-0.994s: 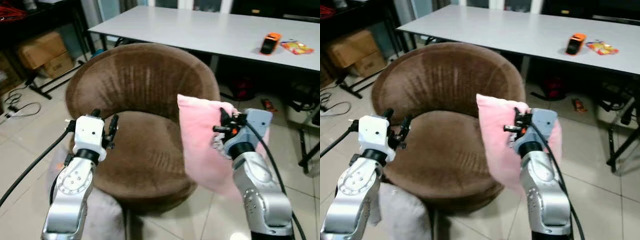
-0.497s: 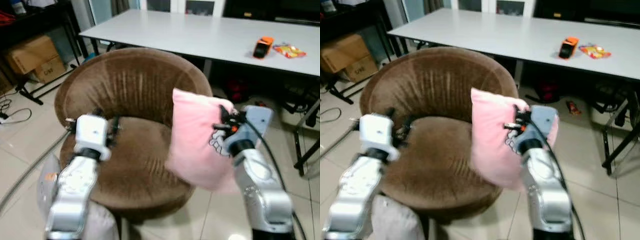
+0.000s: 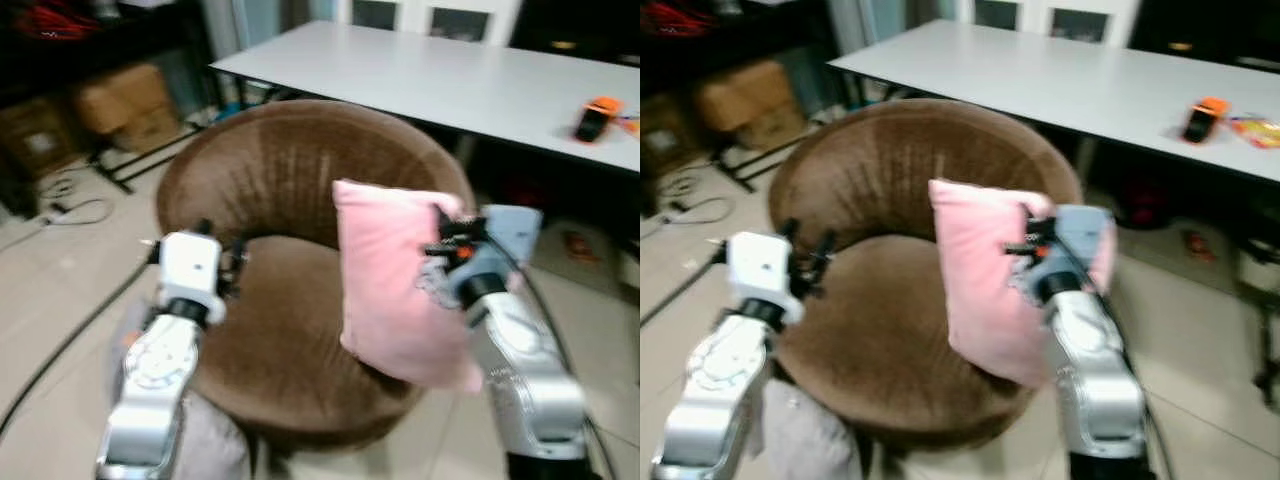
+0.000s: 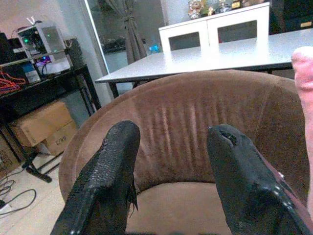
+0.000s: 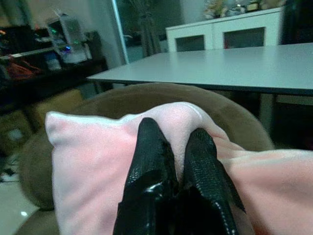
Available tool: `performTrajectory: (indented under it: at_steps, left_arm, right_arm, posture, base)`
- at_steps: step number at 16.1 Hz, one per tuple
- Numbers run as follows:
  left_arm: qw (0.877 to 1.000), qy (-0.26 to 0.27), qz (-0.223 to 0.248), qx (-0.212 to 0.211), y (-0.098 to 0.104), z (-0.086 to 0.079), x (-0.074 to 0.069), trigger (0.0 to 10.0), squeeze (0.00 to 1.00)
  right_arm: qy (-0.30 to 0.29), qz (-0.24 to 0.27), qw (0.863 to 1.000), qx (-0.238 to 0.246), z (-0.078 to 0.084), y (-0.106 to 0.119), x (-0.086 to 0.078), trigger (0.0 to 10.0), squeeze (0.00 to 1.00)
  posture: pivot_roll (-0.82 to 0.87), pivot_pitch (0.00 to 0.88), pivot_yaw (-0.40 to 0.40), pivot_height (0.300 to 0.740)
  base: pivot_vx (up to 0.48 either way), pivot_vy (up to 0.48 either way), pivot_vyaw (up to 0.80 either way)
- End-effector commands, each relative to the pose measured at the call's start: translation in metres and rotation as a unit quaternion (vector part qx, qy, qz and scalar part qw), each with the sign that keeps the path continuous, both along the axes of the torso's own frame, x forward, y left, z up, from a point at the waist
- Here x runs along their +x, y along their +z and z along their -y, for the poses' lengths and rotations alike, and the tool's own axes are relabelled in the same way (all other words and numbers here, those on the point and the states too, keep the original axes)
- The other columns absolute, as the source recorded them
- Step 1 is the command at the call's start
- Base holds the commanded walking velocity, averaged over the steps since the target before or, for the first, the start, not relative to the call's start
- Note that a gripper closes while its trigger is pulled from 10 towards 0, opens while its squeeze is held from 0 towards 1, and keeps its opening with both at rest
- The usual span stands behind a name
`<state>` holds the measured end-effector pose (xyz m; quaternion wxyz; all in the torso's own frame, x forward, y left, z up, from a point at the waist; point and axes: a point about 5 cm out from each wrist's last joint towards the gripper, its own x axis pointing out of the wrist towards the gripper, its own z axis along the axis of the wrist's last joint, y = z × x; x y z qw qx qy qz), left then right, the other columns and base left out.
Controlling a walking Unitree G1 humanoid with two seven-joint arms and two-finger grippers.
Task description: Move the pillow to the sofa from floor
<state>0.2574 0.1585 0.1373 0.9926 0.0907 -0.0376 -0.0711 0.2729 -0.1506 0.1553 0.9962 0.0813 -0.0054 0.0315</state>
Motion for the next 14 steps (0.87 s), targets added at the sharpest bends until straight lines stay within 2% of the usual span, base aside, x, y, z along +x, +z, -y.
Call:
performTrajectory:
  at_steps: [1,14]
  left_arm:
    - [1.0,0.012,0.007,0.007,0.0038,-0.0067,0.0007,10.0,0.0]
    - [1.0,0.011,0.009,0.009,0.0035,-0.0056,-0.0003,10.0,0.0]
  right_arm:
    - [0.009,0.029,1.0,0.005,-0.0063,0.0112,0.003,10.0,0.0]
    - [0.015,0.024,1.0,-0.008,-0.0076,0.0077,0.0062,10.0,0.0]
  posture:
    - [-0.09,0.0,0.032,0.74]
    - [-0.09,0.0,0.024,0.74]
  base:
    - [0.289,0.0,0.0]
    - [0.276,0.0,0.0]
